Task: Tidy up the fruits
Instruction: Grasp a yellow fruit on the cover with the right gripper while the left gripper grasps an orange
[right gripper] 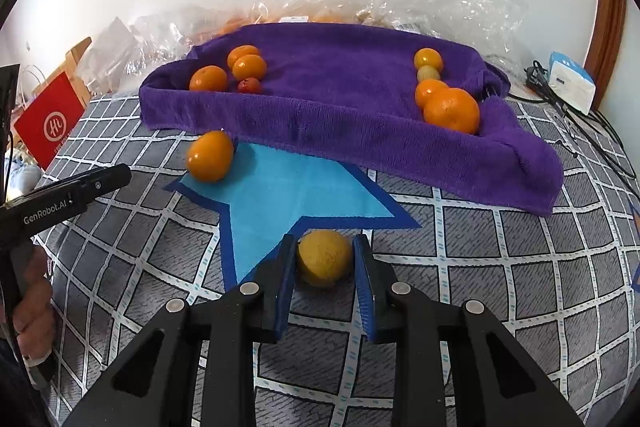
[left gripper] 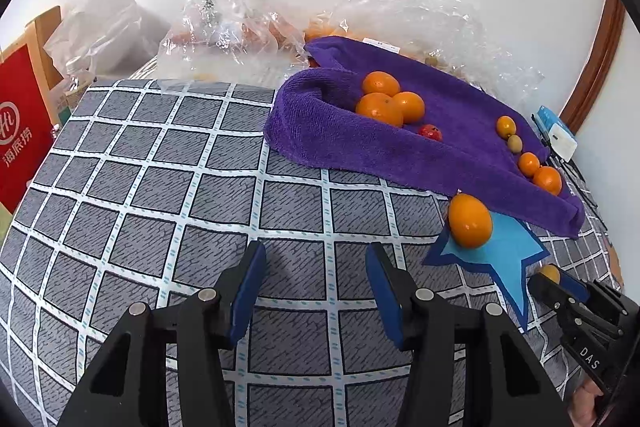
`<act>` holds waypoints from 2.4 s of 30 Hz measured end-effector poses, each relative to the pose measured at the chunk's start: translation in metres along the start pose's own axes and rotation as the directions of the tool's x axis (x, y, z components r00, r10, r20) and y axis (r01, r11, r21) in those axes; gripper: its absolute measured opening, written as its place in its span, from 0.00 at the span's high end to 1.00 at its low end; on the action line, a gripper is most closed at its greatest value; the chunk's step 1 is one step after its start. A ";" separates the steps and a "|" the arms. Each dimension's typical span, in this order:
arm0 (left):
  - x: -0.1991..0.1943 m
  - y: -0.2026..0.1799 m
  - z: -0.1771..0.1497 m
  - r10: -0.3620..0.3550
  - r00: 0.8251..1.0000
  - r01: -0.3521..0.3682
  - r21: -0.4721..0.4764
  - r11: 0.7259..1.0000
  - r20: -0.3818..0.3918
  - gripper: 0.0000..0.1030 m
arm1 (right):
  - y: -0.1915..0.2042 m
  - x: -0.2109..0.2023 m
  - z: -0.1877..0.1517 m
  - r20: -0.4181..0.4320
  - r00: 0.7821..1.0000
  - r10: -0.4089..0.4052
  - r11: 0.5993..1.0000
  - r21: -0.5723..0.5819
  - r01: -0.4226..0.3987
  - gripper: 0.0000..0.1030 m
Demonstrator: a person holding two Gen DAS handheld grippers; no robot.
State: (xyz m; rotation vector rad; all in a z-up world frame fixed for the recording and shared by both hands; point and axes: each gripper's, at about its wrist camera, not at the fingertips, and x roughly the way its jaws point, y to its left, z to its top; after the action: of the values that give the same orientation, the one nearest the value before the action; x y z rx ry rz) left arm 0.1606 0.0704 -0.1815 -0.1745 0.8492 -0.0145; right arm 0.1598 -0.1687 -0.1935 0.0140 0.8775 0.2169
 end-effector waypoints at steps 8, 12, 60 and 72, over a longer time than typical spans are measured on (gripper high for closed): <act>-0.002 0.006 -0.002 -0.026 1.000 0.026 -0.037 0.999 0.005 0.52 | -0.002 -0.001 0.001 -0.003 1.000 0.005 1.000 0.003 -0.005 0.72; -0.002 0.007 -0.002 -0.042 0.999 0.042 -0.052 0.998 0.010 0.52 | -0.001 -0.002 0.001 -0.002 1.000 0.003 1.000 -0.004 -0.003 0.72; 0.005 -0.088 0.018 -0.169 0.983 0.177 0.101 0.979 -0.077 0.53 | -0.072 -0.006 0.002 0.023 0.995 -0.092 0.980 0.179 0.087 0.73; 0.029 -0.095 0.016 -0.076 0.994 0.084 0.100 0.991 -0.084 0.70 | -0.069 -0.005 0.003 0.020 0.995 -0.098 0.981 0.169 0.094 0.73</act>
State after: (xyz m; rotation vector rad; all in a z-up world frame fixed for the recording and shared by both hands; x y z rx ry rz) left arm 0.1973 -0.0230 -0.1774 -0.1107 0.9186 -0.1415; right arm 0.1716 -0.2372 -0.1952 0.1310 0.8644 0.0519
